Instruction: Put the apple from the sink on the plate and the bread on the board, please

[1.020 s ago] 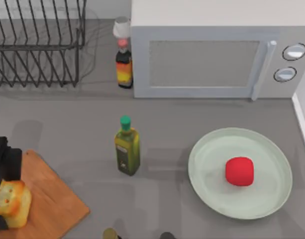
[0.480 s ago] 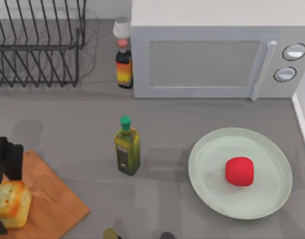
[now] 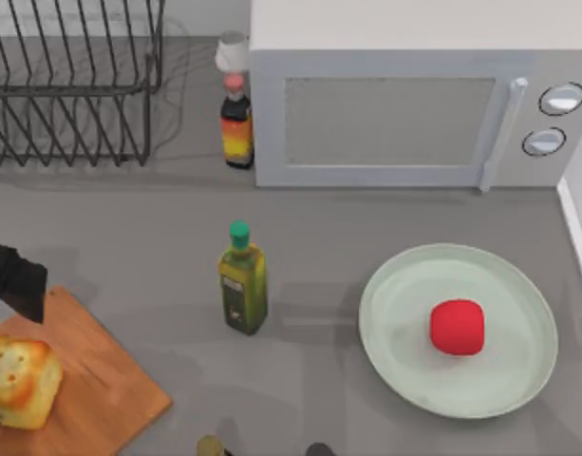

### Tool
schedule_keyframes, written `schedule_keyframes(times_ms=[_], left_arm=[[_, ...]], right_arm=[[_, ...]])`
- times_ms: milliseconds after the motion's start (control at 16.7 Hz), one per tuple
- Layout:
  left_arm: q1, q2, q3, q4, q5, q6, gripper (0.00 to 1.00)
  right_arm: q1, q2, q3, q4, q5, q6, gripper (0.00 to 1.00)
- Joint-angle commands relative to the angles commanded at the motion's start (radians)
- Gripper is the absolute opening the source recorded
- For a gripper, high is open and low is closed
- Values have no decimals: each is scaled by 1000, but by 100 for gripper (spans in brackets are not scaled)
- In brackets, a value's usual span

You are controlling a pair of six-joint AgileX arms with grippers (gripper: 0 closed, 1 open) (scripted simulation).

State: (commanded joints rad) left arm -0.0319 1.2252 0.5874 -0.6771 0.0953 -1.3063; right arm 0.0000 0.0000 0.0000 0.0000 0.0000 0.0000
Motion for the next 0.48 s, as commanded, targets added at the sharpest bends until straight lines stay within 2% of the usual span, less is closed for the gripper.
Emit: schedule_keyframes(times_ms=[480], left_arm=[[17,-648,-278,317,-47,705,100]], right_arm=[[0,0,0,0,0,0,100]])
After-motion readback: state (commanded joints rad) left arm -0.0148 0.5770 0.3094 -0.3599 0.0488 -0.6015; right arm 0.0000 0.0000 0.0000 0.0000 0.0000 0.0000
